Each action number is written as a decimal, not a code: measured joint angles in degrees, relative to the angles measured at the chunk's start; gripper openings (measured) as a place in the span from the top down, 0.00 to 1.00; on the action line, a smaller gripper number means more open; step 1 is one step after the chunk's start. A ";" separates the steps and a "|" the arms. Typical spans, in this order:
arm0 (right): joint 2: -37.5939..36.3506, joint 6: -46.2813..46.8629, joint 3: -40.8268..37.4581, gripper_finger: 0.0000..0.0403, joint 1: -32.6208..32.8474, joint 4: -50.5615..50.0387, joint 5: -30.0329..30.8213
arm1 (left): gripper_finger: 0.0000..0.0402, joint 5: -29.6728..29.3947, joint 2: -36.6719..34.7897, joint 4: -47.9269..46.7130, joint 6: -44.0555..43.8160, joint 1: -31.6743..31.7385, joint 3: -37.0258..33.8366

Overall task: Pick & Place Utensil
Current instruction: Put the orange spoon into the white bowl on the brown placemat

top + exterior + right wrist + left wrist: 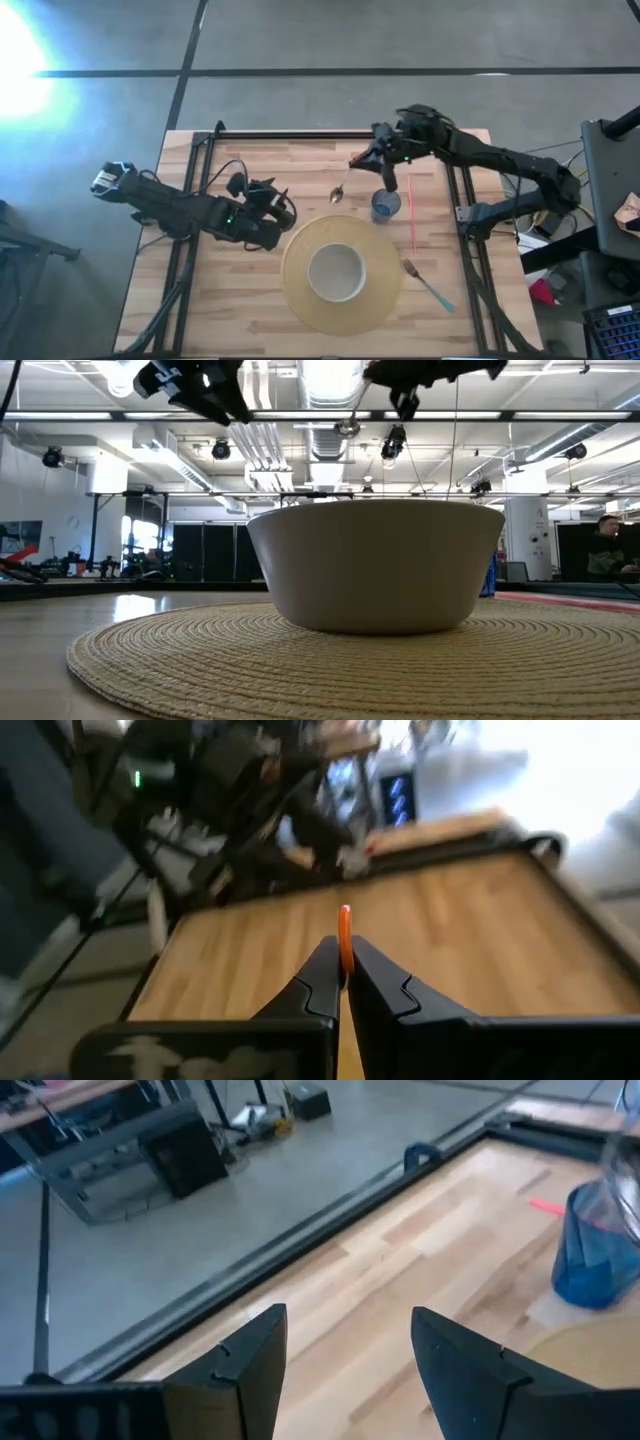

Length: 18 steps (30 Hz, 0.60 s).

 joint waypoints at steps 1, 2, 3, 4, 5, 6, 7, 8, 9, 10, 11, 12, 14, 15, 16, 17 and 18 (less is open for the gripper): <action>1.56 -0.63 1.26 0.98 0.03 -1.98 -1.08 | 0.48 0.83 0.00 -0.07 -0.31 0.25 -0.44; 3.12 -1.15 2.35 0.98 0.07 -3.67 -2.48 | 0.48 1.65 -0.01 -0.11 -0.69 0.44 -0.95; 4.65 -1.48 3.30 0.98 0.31 -4.89 -4.25 | 0.48 2.32 -0.05 -0.05 -1.15 0.54 -1.50; 6.05 -1.49 3.95 0.98 0.42 -5.20 -6.34 | 0.48 3.02 -0.07 0.01 -1.60 0.63 -2.16; 7.34 -1.24 4.40 0.98 0.55 -5.15 -8.40 | 0.48 3.68 -0.18 0.03 -2.14 0.66 -2.77; 8.45 -0.90 4.72 0.98 0.69 -5.25 -10.50 | 0.48 4.40 -0.33 0.22 -2.66 0.74 -3.41; 9.58 -0.59 4.94 0.98 0.83 -5.35 -12.68 | 0.48 5.08 -0.47 0.26 -3.24 0.76 -4.00; 10.69 -0.23 5.20 0.98 1.11 -5.32 -14.41 | 0.48 5.70 -0.64 0.24 -3.71 0.80 -4.52; 11.66 0.00 5.28 0.98 1.40 -5.28 -15.71 | 0.48 6.32 -0.83 0.50 -4.15 0.81 -5.12; 12.48 0.44 5.31 0.98 1.67 -5.57 -16.45 | 0.48 6.74 -1.10 0.84 -4.42 0.85 -5.77; 13.24 0.85 5.33 0.98 1.98 -5.82 -16.95 | 0.48 7.41 -1.46 1.42 -4.49 0.87 -6.50; 13.97 0.96 5.33 0.98 2.44 -5.82 -17.27 | 0.48 7.80 -1.90 2.05 -4.49 0.88 -7.26; 15.05 1.13 5.30 0.98 3.47 -5.76 -17.34 | 0.48 8.36 -2.65 3.48 -4.52 0.90 -8.60; 15.60 1.17 5.20 0.98 4.08 -5.74 -17.34 | 0.48 8.45 -3.00 4.06 -4.50 0.90 -9.29; 16.22 1.21 5.18 0.98 4.88 -5.77 -17.34 | 0.48 8.60 -3.26 4.80 -4.50 0.90 -10.05; 16.74 1.34 5.16 0.98 5.62 -5.70 -17.33 | 0.48 8.78 -3.64 5.75 -4.48 0.90 -10.86; 17.34 1.34 5.10 0.98 6.44 -5.71 -17.31 | 0.48 8.97 -3.98 6.61 -4.48 0.90 -11.65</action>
